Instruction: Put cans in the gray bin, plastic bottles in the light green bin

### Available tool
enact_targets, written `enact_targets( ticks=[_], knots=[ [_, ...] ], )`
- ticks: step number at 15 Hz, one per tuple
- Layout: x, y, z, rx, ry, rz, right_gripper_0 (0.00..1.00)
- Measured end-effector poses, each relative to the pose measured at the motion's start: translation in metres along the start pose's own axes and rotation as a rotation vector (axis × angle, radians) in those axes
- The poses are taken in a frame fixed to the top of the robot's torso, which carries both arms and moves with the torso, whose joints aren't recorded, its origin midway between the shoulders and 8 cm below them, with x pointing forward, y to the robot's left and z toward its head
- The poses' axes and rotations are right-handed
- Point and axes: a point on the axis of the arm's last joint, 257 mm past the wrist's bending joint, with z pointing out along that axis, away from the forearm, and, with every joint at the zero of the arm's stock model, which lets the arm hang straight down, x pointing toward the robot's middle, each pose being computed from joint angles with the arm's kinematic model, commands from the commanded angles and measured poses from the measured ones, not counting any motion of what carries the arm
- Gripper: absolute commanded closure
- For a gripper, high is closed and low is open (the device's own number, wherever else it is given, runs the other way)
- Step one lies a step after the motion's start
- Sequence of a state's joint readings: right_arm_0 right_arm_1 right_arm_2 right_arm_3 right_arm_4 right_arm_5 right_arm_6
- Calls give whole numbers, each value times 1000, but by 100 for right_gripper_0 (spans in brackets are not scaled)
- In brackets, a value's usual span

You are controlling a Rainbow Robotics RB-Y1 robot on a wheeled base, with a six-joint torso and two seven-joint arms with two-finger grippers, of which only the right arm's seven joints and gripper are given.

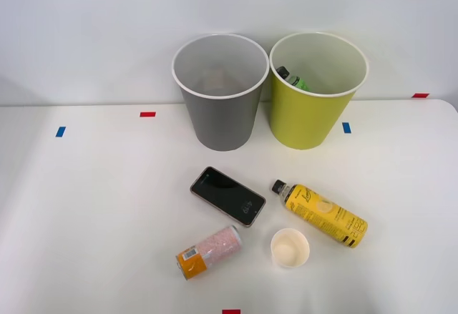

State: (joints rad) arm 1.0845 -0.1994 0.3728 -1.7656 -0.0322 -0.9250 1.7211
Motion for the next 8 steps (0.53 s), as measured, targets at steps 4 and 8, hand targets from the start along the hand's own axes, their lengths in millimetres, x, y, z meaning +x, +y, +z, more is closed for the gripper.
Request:
enact_targets(
  ticks=[4,8],
  knots=[
    [0,0,0,0,0,0,0],
    [0,0,0,0,0,0,0]
  ],
)
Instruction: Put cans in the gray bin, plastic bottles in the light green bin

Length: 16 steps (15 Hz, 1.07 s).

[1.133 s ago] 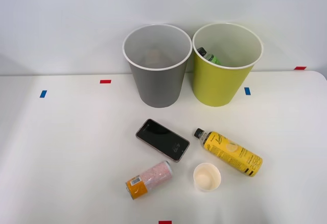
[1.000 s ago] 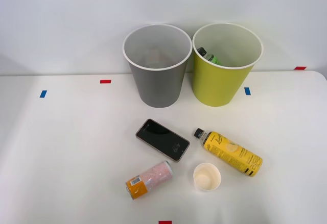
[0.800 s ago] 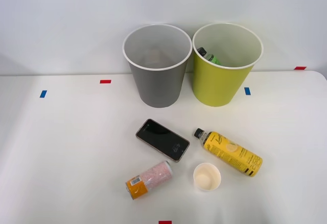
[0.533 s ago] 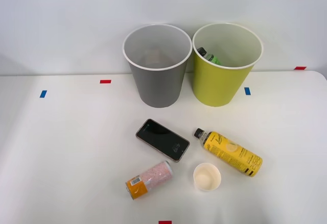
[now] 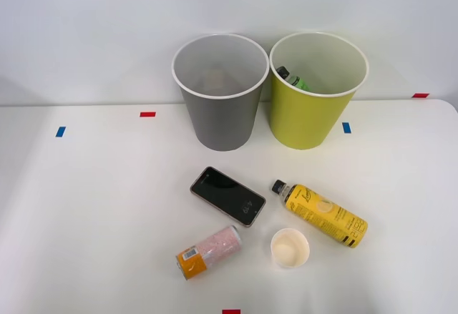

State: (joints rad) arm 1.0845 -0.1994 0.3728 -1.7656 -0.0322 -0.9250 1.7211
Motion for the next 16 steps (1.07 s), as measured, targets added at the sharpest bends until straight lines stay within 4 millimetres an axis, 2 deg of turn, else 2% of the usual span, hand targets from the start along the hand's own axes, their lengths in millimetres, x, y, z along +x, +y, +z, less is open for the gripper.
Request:
enact_targets(
  ticks=[16],
  knots=[
    [0,0,0,0,0,0,0]
  ],
)
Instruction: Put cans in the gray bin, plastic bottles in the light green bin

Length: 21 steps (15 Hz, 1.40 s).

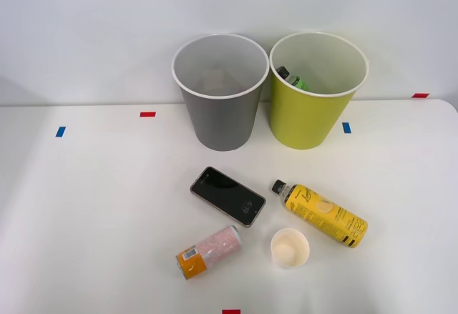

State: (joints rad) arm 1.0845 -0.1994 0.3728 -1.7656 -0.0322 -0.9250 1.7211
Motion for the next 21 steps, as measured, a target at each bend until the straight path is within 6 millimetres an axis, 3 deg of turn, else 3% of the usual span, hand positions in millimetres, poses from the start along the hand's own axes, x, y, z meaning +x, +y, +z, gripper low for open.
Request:
enact_targets(
  ticks=[18,21],
  knots=[
    [0,0,0,0,0,0,0],
    [8,4,7,-7,-3,1,0]
  ],
)
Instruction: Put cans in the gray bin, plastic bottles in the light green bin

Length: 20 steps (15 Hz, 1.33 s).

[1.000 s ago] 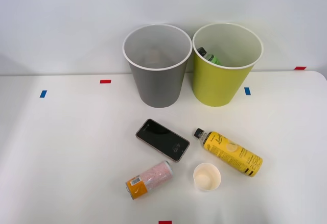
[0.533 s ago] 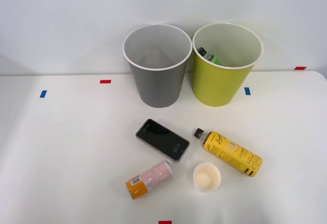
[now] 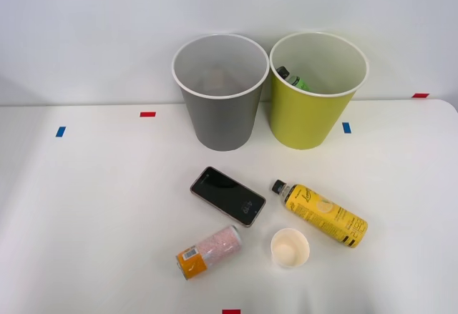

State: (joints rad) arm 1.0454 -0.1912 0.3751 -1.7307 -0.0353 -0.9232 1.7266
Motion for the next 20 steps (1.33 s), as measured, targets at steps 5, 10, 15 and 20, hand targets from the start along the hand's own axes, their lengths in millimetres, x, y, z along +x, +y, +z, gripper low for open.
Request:
enact_targets(
  ticks=[5,10,15,20],
  knots=[
    [-15,-10,24,-37,-53,-61,0],
    [-21,-28,56,-117,61,-186,0],
    [-35,-27,87,-195,223,-275,0],
    [-34,-28,112,-256,512,-364,0]
  ],
)
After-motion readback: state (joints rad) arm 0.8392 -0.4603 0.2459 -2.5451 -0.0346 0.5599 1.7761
